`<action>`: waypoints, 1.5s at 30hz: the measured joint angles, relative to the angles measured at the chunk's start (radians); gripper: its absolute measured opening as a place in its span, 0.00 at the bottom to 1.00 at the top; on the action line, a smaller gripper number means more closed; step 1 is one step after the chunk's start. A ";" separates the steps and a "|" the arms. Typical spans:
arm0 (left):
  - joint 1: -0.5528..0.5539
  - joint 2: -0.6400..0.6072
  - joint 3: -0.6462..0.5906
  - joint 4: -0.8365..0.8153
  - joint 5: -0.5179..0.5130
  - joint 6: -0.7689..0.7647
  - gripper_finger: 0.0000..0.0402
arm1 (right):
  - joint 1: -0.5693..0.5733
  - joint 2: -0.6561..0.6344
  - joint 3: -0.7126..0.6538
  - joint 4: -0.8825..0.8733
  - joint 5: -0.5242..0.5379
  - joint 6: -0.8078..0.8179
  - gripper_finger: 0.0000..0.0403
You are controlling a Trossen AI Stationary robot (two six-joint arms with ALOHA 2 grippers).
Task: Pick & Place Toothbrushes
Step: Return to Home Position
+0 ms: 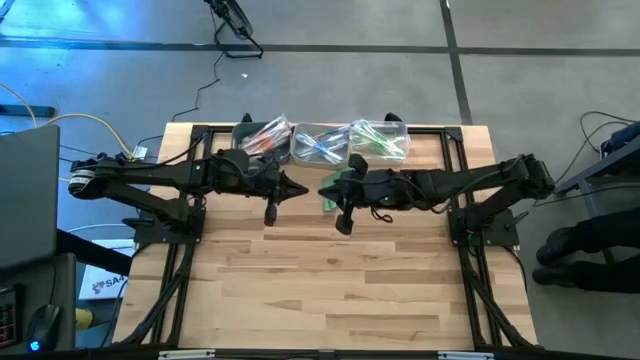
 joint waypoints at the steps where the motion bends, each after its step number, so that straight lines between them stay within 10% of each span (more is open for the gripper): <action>1: 0.000 0.000 0.000 0.014 -0.007 0.000 0.01 | -0.002 -0.002 0.000 0.005 -0.017 -0.014 0.01; 34: 0.001 -0.043 0.000 0.051 -0.183 0.014 0.01 | 0.007 -0.535 -0.005 -0.585 -0.184 0.043 0.01; 45: 0.001 -0.043 0.000 0.054 -0.196 0.014 0.01 | 0.007 -0.801 -0.423 -0.233 -0.195 0.055 0.01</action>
